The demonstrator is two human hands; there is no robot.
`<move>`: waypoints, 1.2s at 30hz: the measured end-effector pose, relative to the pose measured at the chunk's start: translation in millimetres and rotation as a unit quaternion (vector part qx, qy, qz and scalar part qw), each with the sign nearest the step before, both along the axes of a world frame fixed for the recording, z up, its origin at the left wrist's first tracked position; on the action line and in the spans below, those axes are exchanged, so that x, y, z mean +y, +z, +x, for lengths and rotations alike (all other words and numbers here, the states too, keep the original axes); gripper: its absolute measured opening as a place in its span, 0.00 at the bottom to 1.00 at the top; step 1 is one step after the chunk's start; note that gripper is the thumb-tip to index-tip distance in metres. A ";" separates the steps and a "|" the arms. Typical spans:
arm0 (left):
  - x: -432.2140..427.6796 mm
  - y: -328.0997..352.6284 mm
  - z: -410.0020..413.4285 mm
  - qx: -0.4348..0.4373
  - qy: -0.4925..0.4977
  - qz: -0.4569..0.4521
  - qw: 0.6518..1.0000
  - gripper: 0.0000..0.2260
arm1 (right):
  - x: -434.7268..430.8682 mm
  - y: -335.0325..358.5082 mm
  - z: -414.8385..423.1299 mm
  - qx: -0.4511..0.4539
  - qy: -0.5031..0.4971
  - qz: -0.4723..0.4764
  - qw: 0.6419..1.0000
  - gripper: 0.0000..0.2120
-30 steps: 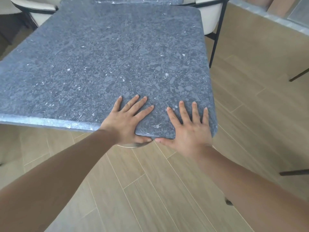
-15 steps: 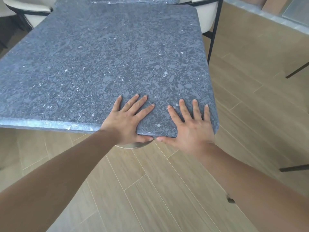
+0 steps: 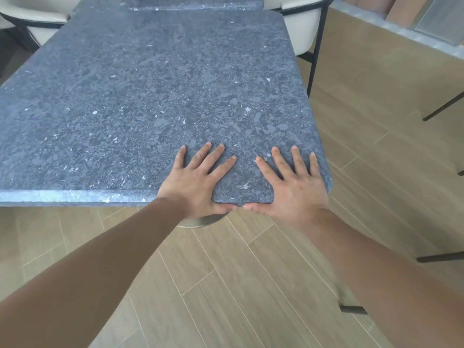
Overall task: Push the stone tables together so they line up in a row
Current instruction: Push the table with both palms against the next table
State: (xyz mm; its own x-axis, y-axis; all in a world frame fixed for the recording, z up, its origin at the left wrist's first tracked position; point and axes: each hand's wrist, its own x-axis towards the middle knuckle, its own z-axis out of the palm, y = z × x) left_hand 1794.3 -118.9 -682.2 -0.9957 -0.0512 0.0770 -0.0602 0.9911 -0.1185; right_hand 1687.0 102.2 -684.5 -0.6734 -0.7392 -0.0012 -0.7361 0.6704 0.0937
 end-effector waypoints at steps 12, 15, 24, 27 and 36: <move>12.5 -3.3 -50.6 0.003 0.024 0.018 1.000 0.48 | 4.3 0.6 -66.0 -0.005 0.025 0.008 1.000 0.57; 13.9 -3.4 -60.2 0.001 0.027 0.018 0.999 0.47 | 4.5 1.5 -78.4 -0.006 0.032 0.010 0.999 0.56; 19.1 0.0 -81.1 -0.005 0.038 0.020 0.999 0.47 | 6.4 4.6 -105.2 -0.007 0.054 -0.008 0.998 0.55; 19.4 0.2 -83.2 -0.008 0.039 0.016 0.999 0.47 | 6.5 2.8 -109.4 -0.005 0.059 -0.009 0.998 0.55; 20.0 1.6 -80.5 -0.005 0.040 0.029 0.999 0.47 | 9.2 -1.4 -111.4 0.017 0.072 -0.042 0.996 0.55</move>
State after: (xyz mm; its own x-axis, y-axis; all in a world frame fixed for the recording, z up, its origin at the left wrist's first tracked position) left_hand 1713.8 -98.9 -680.5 -0.9891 -0.1343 0.0611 -0.1381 0.9884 -0.0627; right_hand 1575.6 111.4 -685.9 -0.5592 -0.8245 0.0866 -0.8224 0.5649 0.0681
